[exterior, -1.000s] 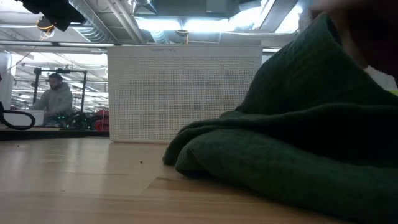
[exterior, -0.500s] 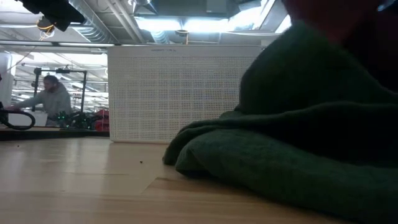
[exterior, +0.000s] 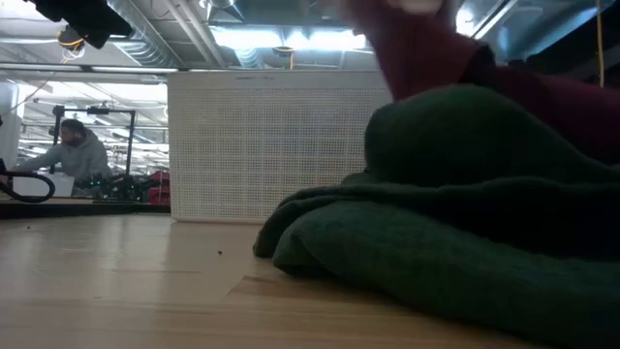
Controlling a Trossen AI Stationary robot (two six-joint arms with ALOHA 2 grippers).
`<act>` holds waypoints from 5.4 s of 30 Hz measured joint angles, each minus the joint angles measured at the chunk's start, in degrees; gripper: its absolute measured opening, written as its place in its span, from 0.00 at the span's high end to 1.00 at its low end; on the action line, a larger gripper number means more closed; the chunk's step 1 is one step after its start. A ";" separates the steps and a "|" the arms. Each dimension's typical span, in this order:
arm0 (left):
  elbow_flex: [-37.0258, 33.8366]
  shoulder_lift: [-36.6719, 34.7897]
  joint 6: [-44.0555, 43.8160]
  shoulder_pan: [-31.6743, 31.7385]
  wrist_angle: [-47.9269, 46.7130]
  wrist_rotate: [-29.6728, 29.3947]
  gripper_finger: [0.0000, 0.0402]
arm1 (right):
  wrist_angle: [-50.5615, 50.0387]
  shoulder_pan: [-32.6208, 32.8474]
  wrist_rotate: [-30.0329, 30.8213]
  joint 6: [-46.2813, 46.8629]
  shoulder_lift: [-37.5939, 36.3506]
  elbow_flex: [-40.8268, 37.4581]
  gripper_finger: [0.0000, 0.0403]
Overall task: Sort clothes
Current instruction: Put the peach underwear into the white laundry bin, then put the maroon underwear into the white laundry bin
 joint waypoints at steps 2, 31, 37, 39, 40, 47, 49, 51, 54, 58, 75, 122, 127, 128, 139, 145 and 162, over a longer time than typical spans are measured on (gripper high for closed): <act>0.00 0.01 0.00 0.02 -0.02 0.00 0.97 | 2.99 -0.70 -0.66 -2.66 2.20 0.00 0.96; 0.00 0.02 0.00 0.02 -0.04 -0.02 0.97 | 34.44 -10.10 -28.35 -20.18 23.58 0.49 0.50; 0.00 0.01 0.01 0.02 -0.04 -0.02 0.97 | 32.51 -9.01 -29.69 -28.51 23.86 0.85 0.49; 0.00 0.02 0.02 0.01 -0.04 0.01 0.97 | 32.48 -8.67 -27.77 -30.63 24.52 0.85 0.49; 0.00 0.02 0.00 0.01 -0.04 0.00 0.97 | 31.96 -8.63 -27.17 -31.58 24.92 0.85 0.49; 0.00 0.02 0.17 -0.01 -0.05 0.01 0.97 | 30.64 -8.86 -25.79 -33.89 29.11 0.74 0.49; 0.00 0.02 0.20 0.00 -0.04 0.01 0.97 | 31.42 -8.86 -25.53 -34.12 29.51 0.79 0.50; 0.00 0.02 0.20 0.01 -0.03 -0.02 0.97 | 31.49 -8.86 -25.71 -34.77 30.20 0.79 0.52; 0.00 0.00 0.21 0.00 0.00 0.01 0.97 | 30.90 -8.82 -25.90 -35.35 30.45 0.74 0.62; 0.00 0.01 0.21 -0.01 -0.05 0.01 0.97 | 31.45 -8.82 -25.92 -35.37 30.33 0.79 0.85; 0.00 0.02 0.22 0.00 -0.04 0.01 0.97 | 31.28 -8.06 -16.90 -34.48 18.90 0.86 0.95; 0.00 0.02 0.24 0.01 -0.04 0.01 0.97 | 50.59 -31.83 0.98 -45.11 -0.31 0.83 0.80; 0.00 0.01 0.24 0.00 -0.04 0.01 0.97 | 47.93 -31.59 0.43 -44.25 -0.27 0.83 0.65; 0.00 0.02 0.24 0.00 -0.04 0.01 0.97 | 47.34 -31.29 0.46 -44.57 -0.27 0.83 0.62; 0.00 0.00 0.24 -0.01 -0.04 0.01 0.97 | 38.19 -29.65 2.54 -46.88 -1.29 0.81 0.50; 0.00 0.02 0.24 0.01 -0.04 0.01 0.97 | 28.05 -29.56 -2.66 -39.57 -1.60 0.81 0.50; 0.00 0.00 0.44 -0.01 -0.04 0.01 0.97 | -3.94 -24.75 -13.88 -27.48 -1.60 0.81 0.50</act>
